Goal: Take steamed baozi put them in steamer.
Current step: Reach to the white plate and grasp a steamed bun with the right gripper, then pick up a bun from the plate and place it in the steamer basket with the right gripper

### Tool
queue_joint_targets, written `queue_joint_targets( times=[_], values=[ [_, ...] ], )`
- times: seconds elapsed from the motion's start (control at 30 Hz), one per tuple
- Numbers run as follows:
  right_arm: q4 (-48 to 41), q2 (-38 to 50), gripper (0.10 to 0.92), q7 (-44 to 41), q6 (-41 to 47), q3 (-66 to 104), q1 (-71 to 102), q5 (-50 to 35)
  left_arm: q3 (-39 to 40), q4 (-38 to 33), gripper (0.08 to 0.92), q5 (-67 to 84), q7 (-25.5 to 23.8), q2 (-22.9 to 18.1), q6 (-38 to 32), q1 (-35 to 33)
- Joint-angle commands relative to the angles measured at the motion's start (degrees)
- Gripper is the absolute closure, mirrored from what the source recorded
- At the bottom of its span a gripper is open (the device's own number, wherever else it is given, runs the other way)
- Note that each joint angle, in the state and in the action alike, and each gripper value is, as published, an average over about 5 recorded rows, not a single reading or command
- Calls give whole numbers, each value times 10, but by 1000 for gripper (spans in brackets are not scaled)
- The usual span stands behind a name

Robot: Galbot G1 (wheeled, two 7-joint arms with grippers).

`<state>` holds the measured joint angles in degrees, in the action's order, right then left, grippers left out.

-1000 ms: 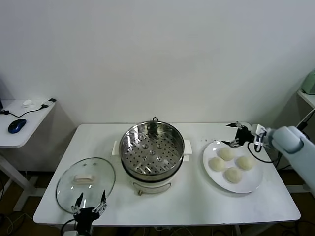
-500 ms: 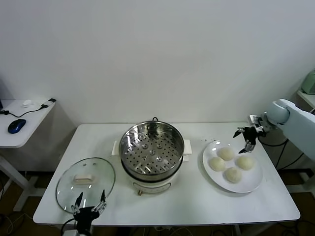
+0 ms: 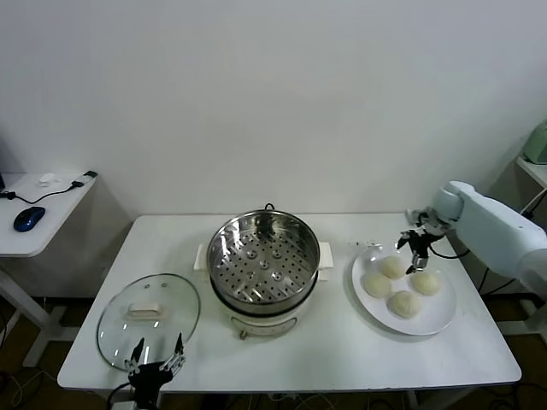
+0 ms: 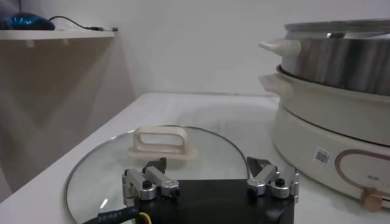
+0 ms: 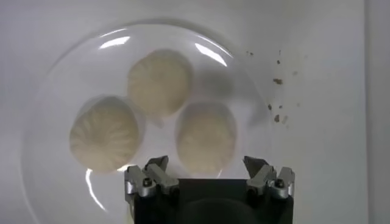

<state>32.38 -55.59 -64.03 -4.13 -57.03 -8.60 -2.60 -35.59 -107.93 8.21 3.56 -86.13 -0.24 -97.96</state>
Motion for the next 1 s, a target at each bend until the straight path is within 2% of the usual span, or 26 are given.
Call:
queue_joint_targets(
  times=[0.03,0.17,0.43,0.6,0.77,1.0],
  values=[
    [-68,-55,203,11,-1,21,23,26,2,5,177,0,0,-1,-1,1],
    [-81,-68,214,12,-2,26,23,38,3,5,177,-1,0,-2,-1,1],
    [-80,-70,355,-4,-1,24,17,44,4,3,177,-2,2,-3,-2,-2],
    [-58,-57,382,-9,0,14,-1,31,6,1,177,-4,3,-5,-2,-4],
    [20,-24,381,-24,0,-52,-87,-30,7,-1,177,-6,5,-7,-2,-6],
    [184,-33,380,-59,-35,-263,-362,-185,13,-7,177,-10,5,-7,0,-6]
  ],
)
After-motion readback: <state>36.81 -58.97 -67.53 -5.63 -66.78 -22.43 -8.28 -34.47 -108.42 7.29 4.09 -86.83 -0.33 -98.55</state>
